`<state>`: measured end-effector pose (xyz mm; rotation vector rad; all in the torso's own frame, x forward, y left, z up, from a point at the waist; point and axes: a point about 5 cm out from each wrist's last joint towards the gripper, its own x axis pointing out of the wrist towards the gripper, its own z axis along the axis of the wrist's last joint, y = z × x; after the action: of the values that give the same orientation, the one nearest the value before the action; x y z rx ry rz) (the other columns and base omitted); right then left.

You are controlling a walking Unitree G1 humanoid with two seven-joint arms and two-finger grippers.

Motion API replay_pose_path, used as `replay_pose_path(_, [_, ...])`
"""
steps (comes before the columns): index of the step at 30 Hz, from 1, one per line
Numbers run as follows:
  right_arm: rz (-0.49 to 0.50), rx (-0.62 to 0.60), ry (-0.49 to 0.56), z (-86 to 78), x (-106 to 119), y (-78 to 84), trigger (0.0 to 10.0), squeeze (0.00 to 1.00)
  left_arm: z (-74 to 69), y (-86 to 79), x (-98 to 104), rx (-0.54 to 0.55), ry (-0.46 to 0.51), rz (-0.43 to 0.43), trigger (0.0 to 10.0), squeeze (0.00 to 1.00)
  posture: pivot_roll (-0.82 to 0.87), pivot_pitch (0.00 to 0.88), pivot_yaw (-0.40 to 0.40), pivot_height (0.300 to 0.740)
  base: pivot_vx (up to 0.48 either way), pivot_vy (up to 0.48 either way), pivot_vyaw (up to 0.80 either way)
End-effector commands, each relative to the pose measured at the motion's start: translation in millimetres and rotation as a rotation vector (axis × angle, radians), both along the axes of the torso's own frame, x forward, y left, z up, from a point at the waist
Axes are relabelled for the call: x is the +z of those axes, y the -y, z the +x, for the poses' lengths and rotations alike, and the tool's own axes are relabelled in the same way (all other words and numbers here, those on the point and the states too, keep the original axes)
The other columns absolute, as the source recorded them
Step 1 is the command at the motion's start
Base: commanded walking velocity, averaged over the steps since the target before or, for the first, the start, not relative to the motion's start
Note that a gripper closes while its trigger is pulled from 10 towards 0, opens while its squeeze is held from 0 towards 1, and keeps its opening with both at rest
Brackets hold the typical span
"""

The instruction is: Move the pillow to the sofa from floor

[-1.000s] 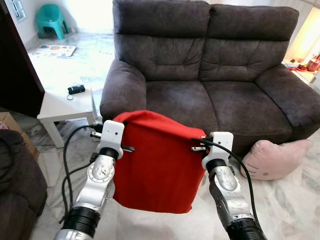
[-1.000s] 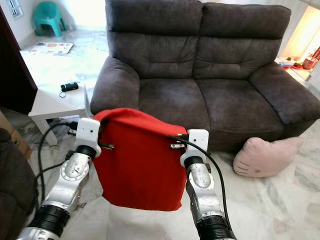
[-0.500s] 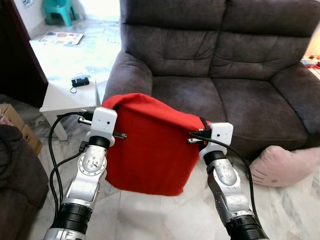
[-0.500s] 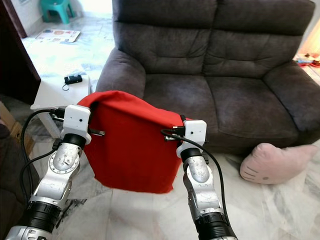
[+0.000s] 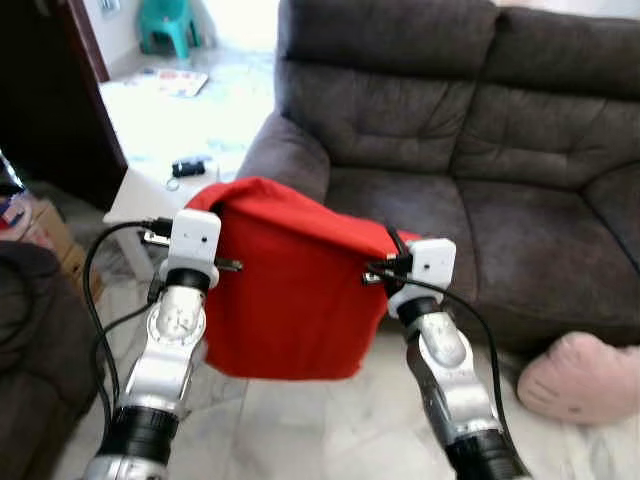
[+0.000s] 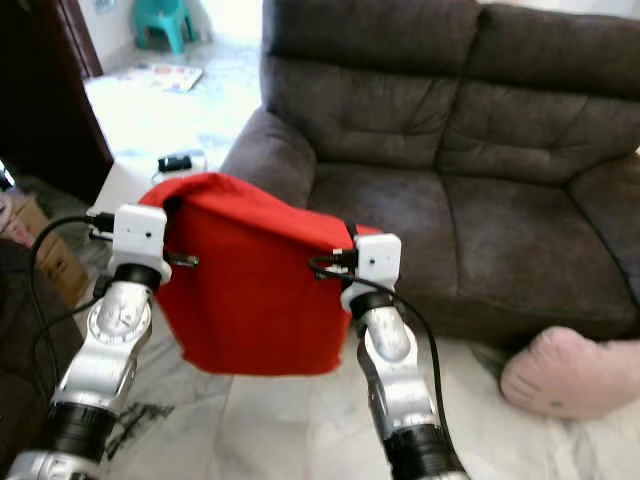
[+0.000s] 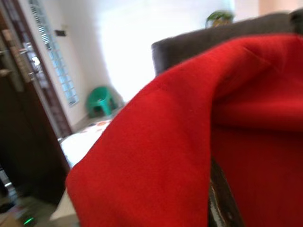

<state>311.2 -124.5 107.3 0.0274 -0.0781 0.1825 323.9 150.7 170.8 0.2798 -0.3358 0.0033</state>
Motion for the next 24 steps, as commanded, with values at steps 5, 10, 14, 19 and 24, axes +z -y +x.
replay_pose_path(5, [0.032,-0.04,0.112,6.5,26.3,6.4,10.0,0.0,0.0,-16.9,17.7,0.077,0.076,-0.001,10.0,0.0,0.08,0.0,-0.088,0.74,0.283,0.0,0.76])
replay_pose_path(10, [0.04,-0.04,0.111,6.2,26.2,6.7,10.0,0.0,0.4,-17.0,17.1,0.075,0.073,-0.001,10.0,0.0,0.07,0.0,-0.085,0.74,0.28,0.0,0.0])
replay_pose_path(14, [0.035,-0.039,0.109,5.9,25.5,7.5,10.0,0.0,0.4,-16.5,16.4,0.075,0.072,-0.003,10.0,0.0,0.07,0.0,-0.082,0.74,0.28,0.0,0.0])
replay_pose_path(19, [0.04,-0.037,0.106,5.2,24.7,6.5,10.0,0.0,0.7,-17.4,15.8,0.075,0.069,-0.004,10.0,0.0,0.07,0.0,-0.08,0.74,0.281,0.0,0.0])
replay_pose_path(24, [0.045,-0.031,0.111,4.2,24.8,6.1,10.0,0.0,0.3,-16.3,14.1,0.069,0.064,-0.002,10.0,0.0,0.06,0.0,-0.073,0.74,0.283,0.0,0.0])
